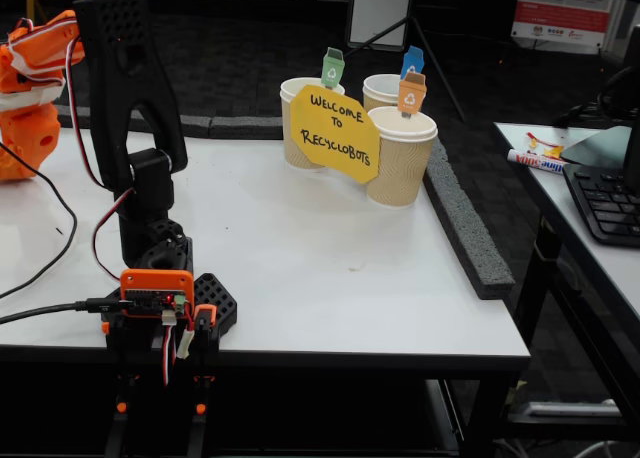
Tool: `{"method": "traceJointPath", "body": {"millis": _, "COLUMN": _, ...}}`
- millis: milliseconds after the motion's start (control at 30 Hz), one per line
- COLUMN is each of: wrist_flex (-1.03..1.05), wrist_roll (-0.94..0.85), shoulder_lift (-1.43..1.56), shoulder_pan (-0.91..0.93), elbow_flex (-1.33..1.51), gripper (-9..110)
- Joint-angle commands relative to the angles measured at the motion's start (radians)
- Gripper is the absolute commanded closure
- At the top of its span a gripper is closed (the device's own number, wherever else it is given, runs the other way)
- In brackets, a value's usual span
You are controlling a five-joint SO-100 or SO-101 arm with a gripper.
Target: Sort rubbish by color.
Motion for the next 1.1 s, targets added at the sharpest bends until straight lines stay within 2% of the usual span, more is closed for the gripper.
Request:
{"method": "traceJointPath", "body": {"millis": 0, "wrist_flex": 0.02, "wrist_roll": -0.009, "shoulder_lift": 0.244, "shoulder_pan": 0.017, "elbow_flex": -0.069, "gripper": 101}}
{"method": "traceJointPath", "body": {"millis": 400, "wrist_flex": 0.074, "wrist_roll": -0.017, "shoulder_lift": 0.765, "shoulder_pan": 0.02, "elbow_flex": 0.259, "gripper": 101}}
{"method": "traceJointPath", "body": {"millis": 733, "wrist_flex": 0.262, "wrist_roll": -0.017, "shoulder_lift": 1.401, "shoulder_pan": 0.02, "elbow_flex": 0.571, "gripper": 101}}
{"method": "traceJointPath", "body": {"millis": 867, "wrist_flex": 0.368, "wrist_roll": -0.017, "shoulder_lift": 1.598, "shoulder_pan": 0.02, "elbow_flex": 0.612, "gripper": 101}}
{"method": "traceJointPath", "body": {"millis": 1067, "wrist_flex": 0.486, "wrist_roll": -0.017, "shoulder_lift": 1.743, "shoulder_pan": 0.043, "elbow_flex": 0.588, "gripper": 101}}
